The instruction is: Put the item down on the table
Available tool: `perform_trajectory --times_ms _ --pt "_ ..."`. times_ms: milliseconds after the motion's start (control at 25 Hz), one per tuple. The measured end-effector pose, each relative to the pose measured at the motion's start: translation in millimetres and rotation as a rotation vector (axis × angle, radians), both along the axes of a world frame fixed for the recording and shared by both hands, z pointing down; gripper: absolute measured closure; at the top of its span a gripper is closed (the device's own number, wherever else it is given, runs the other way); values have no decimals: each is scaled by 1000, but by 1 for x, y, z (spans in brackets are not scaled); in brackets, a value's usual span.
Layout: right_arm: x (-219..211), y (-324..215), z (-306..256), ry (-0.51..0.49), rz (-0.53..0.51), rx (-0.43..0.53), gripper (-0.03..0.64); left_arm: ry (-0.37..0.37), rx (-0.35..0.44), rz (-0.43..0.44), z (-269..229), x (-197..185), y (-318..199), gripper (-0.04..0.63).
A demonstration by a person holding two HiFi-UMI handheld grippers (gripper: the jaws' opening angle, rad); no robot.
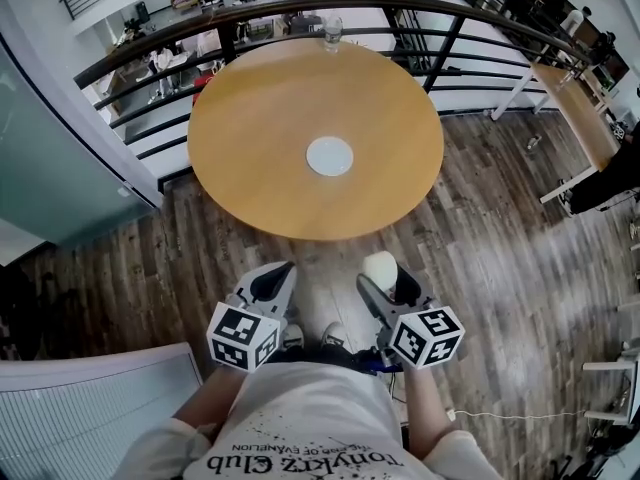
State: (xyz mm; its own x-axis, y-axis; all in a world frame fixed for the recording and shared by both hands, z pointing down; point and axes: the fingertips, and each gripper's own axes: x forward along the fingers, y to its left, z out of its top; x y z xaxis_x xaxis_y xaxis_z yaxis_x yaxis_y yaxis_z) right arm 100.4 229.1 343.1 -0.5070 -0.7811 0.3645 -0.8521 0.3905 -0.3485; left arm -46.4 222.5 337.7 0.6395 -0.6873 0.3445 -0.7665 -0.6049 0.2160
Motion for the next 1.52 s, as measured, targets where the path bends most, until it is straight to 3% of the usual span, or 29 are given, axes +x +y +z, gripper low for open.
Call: perform_trajectory --times_ms 400,720,1520 --pt "-17 4 -3 19 52 16 298 -24 16 30 6 -35 1 571" --pt "-14 -15 8 13 57 7 297 -22 2 36 17 -35 -18 571" --pt "26 -207 3 9 -36 21 297 -20 7 -40 12 11 -197 571"
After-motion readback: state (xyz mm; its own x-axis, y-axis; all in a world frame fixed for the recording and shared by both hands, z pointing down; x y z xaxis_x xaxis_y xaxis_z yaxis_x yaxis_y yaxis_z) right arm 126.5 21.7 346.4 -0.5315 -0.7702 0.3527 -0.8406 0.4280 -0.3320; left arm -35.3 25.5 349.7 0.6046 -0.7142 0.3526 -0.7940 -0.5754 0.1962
